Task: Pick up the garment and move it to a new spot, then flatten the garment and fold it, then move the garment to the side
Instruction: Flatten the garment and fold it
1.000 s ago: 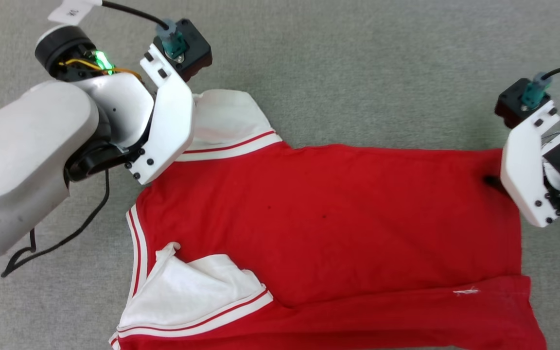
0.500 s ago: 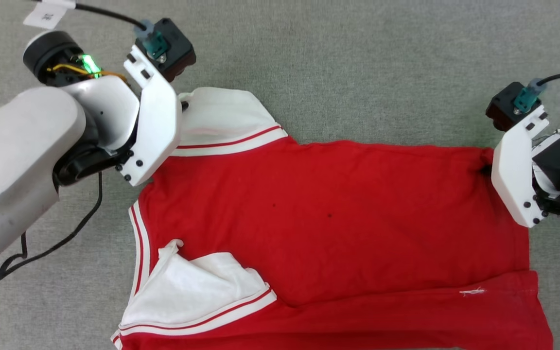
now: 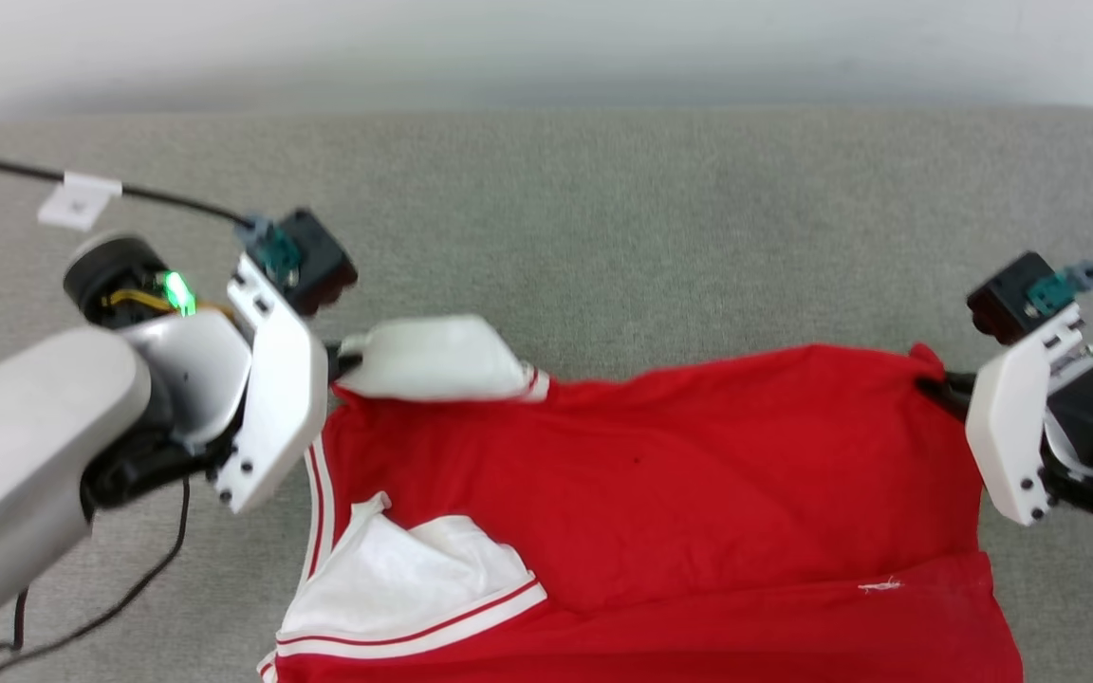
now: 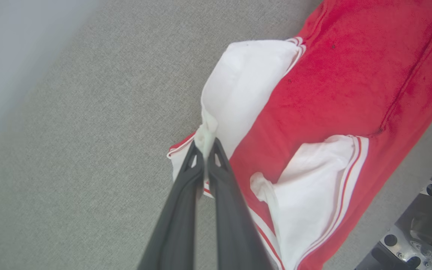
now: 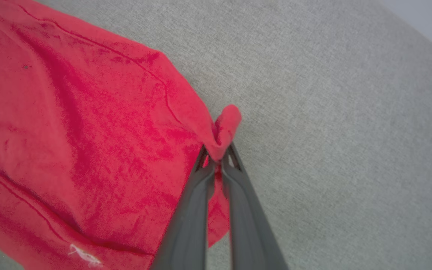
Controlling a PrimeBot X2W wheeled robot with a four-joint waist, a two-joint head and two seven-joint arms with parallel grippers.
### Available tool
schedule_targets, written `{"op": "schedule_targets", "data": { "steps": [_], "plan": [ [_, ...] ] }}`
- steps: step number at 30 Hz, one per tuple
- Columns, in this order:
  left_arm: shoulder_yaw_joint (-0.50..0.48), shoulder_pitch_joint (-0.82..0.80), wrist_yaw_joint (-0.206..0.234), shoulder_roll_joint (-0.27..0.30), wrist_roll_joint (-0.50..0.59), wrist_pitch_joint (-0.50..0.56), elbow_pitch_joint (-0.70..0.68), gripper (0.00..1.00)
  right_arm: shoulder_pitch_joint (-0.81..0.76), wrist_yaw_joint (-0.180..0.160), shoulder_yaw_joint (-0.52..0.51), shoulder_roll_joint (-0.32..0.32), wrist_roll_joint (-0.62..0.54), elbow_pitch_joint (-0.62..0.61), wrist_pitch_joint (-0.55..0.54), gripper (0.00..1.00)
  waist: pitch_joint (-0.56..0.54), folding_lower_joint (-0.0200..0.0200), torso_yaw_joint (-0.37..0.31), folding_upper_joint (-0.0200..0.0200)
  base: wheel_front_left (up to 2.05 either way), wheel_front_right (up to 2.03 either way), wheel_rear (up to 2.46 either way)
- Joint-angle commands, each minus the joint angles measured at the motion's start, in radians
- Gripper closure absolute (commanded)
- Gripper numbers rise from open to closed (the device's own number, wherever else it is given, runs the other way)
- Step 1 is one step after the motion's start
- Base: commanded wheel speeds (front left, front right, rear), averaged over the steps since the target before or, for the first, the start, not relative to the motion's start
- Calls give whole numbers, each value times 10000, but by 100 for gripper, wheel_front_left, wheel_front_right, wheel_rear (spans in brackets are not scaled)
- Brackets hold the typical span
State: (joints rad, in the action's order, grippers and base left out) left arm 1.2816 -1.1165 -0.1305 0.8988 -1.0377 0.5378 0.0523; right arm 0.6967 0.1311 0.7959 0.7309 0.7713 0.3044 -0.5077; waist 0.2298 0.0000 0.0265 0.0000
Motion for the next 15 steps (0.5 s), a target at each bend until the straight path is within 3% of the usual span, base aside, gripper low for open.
{"op": "schedule_targets", "data": {
  "steps": [1,7,15],
  "plan": [
    [-5,418,23,187,-86,-68,-215,100,-414,-8,-97,179,39,-123,126,100,-445,0,117,0,0,0,0],
    [-5,1653,137,612,-103,-90,-895,100,-1403,-8,-192,590,-48,-522,259,100,-1103,0,174,0,0,0,0],
    [-6,3803,465,761,-194,-194,-1439,100,-3138,-8,-655,974,0,-1040,249,100,-1636,0,249,0,0,0,0]
  ]
}}
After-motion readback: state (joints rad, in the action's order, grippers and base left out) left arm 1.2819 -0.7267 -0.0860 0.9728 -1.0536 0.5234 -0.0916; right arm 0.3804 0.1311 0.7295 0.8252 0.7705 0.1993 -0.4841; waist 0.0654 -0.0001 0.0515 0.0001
